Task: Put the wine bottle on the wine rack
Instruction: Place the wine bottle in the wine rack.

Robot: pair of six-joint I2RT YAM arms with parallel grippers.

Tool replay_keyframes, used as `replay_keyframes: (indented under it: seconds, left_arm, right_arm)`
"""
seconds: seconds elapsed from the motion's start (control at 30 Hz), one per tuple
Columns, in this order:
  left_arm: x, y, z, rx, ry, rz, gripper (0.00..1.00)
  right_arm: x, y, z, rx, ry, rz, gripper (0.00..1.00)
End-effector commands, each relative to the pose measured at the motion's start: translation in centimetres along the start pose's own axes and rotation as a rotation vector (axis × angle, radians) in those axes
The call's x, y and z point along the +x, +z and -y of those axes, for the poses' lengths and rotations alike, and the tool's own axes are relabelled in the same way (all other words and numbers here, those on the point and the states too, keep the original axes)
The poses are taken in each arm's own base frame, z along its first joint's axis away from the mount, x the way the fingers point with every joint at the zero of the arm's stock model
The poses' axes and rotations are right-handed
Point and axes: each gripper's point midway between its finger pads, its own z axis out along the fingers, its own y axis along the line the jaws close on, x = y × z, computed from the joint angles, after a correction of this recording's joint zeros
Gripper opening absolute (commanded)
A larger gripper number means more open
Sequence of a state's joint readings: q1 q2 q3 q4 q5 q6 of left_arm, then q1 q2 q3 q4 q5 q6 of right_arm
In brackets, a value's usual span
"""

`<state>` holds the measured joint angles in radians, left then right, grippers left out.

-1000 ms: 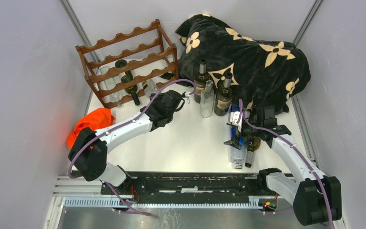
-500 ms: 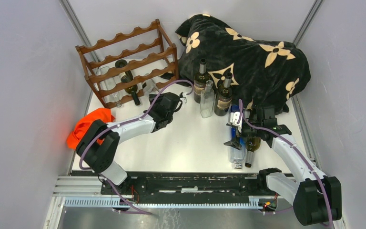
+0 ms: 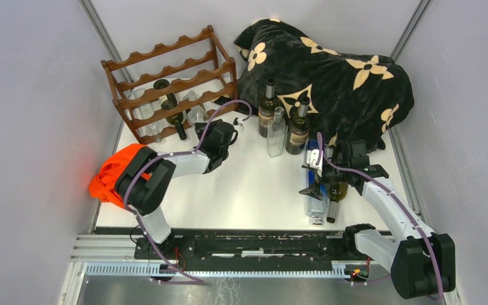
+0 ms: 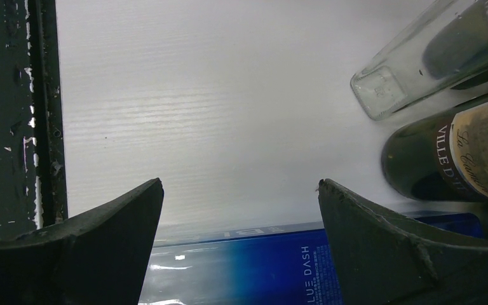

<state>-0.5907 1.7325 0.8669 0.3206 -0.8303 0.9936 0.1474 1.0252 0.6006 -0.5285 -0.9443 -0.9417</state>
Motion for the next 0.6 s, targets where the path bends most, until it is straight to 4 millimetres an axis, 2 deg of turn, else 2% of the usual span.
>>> replay_keyframes:
  seconds: [0.0, 0.23, 0.4, 0.5, 0.57]
  left_arm:
    - [0.3, 1.6, -1.1, -0.041, -0.040, -0.014, 0.25]
    - [0.6, 2.6, -0.6, -0.039, -0.059, -0.033, 0.40]
    - [0.9, 2.9, 0.3, -0.023, -0.063, -0.049, 0.59]
    - [1.0, 2.9, 0.6, -0.010, -0.074, -0.048, 0.66]
    - [1.1, 2.8, 0.8, -0.002, -0.085, -0.050, 0.77]
  right_arm:
    - [-1.6, -0.3, 0.7, -0.002, -0.044, 0.038, 0.98]
    - [-1.5, -0.2, 0.7, -0.007, -0.042, 0.034, 0.98]
    - [-1.3, -0.2, 0.7, -0.010, -0.039, 0.027, 0.98]
    - [-1.3, -0.1, 0.6, -0.015, -0.038, 0.024, 0.98]
    - [-1.3, -0.1, 0.6, -0.017, -0.038, 0.023, 0.98]
